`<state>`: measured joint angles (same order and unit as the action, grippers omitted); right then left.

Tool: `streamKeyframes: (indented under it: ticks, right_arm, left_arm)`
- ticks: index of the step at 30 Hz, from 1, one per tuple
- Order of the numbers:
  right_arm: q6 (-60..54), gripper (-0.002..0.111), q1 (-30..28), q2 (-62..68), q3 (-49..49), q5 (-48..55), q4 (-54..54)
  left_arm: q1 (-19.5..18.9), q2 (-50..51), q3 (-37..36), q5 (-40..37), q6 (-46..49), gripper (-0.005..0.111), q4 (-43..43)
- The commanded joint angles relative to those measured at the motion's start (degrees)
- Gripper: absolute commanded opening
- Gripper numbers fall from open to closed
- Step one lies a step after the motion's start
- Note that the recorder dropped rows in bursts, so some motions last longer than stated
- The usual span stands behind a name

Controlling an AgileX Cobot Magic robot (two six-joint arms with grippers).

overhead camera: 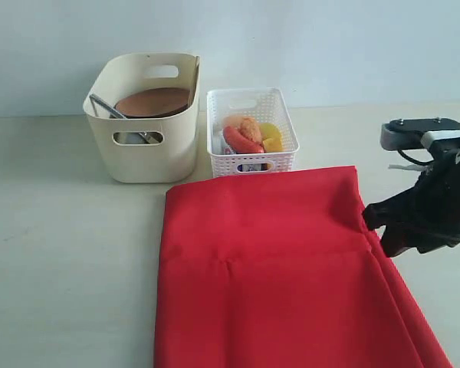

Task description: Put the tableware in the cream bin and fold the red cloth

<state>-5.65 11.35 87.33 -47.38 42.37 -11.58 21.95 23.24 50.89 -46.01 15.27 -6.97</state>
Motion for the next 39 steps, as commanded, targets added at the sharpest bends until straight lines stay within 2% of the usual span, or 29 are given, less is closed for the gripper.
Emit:
streamKeyframes:
  ticks: [1,7,13,19,23,39]
  right_arm:
    - [-11.48,0.064,-3.34,1.95,-0.5,0.62,-12.68]
    - [-12.41,0.077,-3.77,6.74,-0.5,-0.61,-13.56]
    - [-12.69,0.077,-3.77,11.6,-0.5,-3.54,-13.41]
    - [-12.69,0.077,-3.77,14.97,-0.5,-5.04,-13.41]
    - [-12.69,0.077,-3.77,15.98,-0.5,-5.8,-13.52]
    - [-17.17,0.074,-3.77,17.53,-0.5,-5.87,-16.13]
  left_arm:
    - [-0.24,-6.03,-7.14,-0.1,-5.08,0.0,4.75]
    - [-0.24,-12.0,-16.97,5.48,-8.4,0.0,4.88]
    - [-0.24,-13.7,-24.35,14.85,-8.8,0.0,4.88]
    - [-0.24,-13.73,-31.44,29.25,-11.24,0.0,4.88]
    - [-0.24,-13.73,-34.57,34.24,-11.24,0.0,4.88]
    - [-0.24,-13.73,-35.32,34.32,-11.24,0.0,4.88]
